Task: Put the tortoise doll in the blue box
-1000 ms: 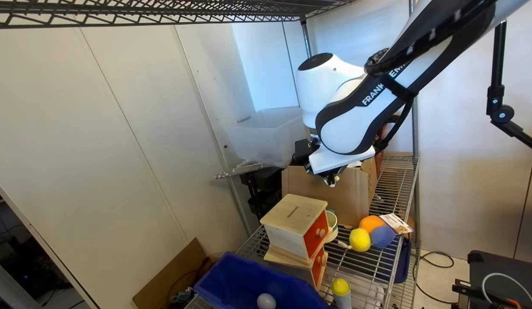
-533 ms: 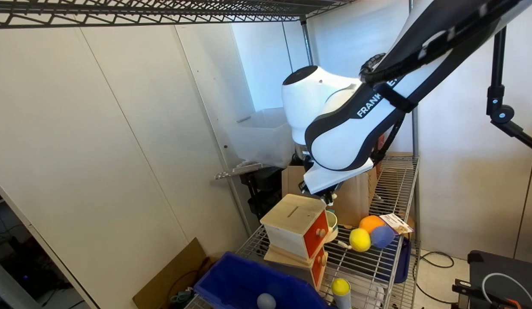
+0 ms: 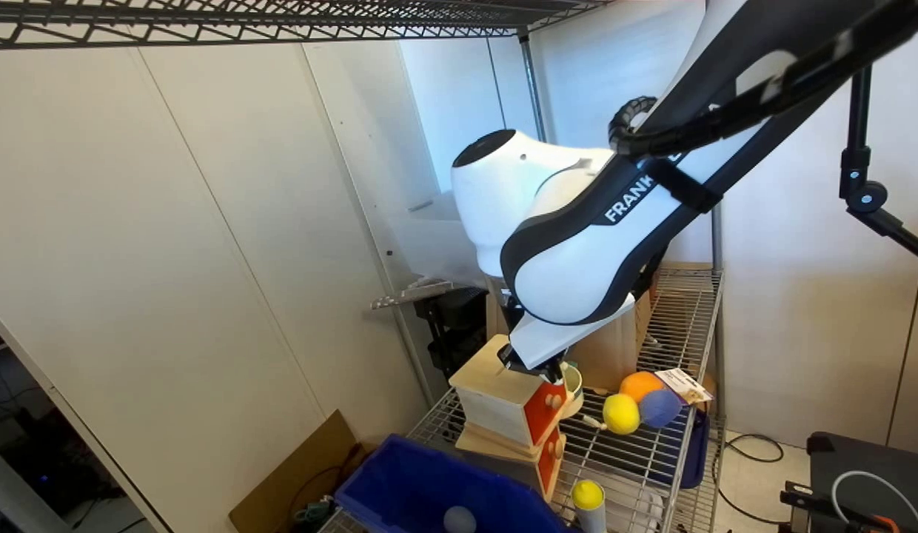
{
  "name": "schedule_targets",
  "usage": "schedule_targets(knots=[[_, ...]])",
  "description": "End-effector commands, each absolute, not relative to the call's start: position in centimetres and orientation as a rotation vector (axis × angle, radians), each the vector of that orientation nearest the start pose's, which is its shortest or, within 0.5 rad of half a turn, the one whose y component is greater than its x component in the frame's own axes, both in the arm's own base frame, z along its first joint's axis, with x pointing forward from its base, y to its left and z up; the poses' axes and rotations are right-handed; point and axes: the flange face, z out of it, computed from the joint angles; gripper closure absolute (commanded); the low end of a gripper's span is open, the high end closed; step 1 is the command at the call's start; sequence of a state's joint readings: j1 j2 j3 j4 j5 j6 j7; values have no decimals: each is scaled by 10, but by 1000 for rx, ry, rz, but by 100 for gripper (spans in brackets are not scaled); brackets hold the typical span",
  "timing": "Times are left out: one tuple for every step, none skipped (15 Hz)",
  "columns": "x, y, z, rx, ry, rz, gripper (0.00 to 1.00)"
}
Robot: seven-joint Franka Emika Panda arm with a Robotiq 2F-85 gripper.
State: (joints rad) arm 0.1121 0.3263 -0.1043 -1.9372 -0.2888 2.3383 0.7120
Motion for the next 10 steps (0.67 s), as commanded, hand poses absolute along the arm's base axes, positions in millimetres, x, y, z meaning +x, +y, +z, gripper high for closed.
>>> schedule_targets(knots=[[618,22,332,-3240,696,-219,98],[616,30,332,-3235,644,-210,98],[615,38,332,-3233,594,-198,98],[614,47,331,-3232,540,-187,98],[612,56,332,-3230,489,-176,98],[610,65,331,-3231,444,-170,98],[608,73,331,-3229,399,-162,98],[607,80,331,-3226,366,-155,98],[606,87,330,-3224,329,-146,98],[604,93,329,-3223,297,-139,98]])
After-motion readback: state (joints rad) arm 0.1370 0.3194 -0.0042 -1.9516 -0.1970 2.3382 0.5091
